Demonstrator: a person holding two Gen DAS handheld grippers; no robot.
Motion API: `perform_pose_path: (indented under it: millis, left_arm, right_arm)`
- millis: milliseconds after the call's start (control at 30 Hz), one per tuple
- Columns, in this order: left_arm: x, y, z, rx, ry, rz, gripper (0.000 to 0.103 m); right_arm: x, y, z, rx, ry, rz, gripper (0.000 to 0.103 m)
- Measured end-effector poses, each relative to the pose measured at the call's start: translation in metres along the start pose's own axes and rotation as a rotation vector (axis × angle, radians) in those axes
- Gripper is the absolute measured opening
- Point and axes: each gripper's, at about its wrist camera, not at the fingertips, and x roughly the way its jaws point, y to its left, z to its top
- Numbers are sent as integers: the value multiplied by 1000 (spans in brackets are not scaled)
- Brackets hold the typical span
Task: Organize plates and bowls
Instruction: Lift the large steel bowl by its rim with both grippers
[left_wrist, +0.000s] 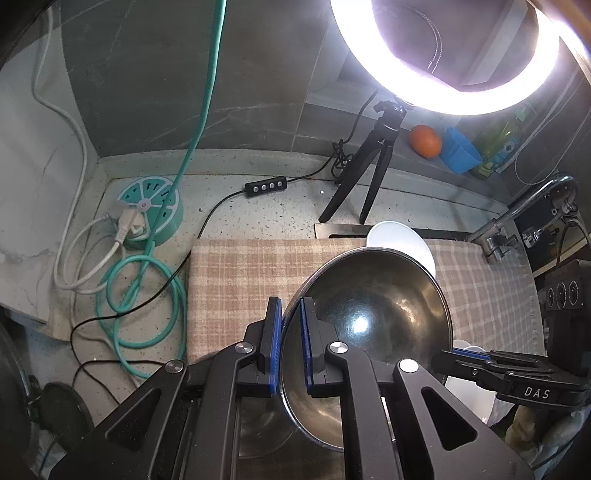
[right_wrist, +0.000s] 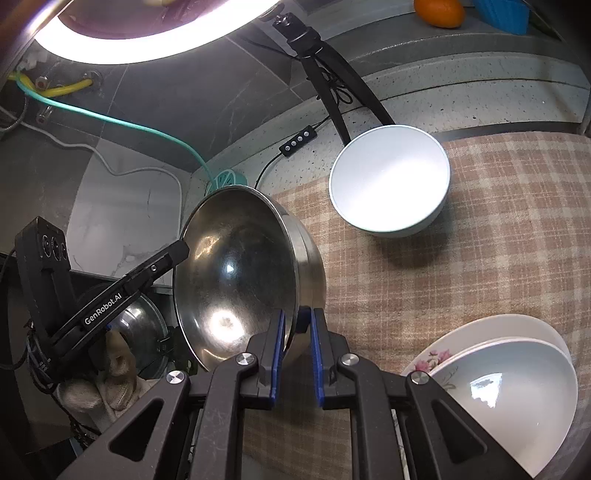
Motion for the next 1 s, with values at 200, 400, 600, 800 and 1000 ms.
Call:
perform_pose_path:
  millis: [200, 400, 600, 800, 1000]
  left_arm:
    - [-14, -9, -27, -25, -9, 17, 8]
    - [-26, -17, -54, -42, -16, 34, 8]
    - [-37, -18, -82, -74, -16, 41, 8]
    - [-41, -11, -108, -110, -2, 53, 8]
    - [-31, -2, -128, -152, 34, 60, 8]
  right_arm:
    - [-16, -1, -21, -23, 9, 12, 13]
    - [-22, -5, -38, -55, 41, 15, 13]
    - [-20, -9, -57, -70, 83, 14, 13]
    - [-8, -9, -77, -96, 126, 11, 13]
    - [11, -15, -94, -94, 175, -5, 13]
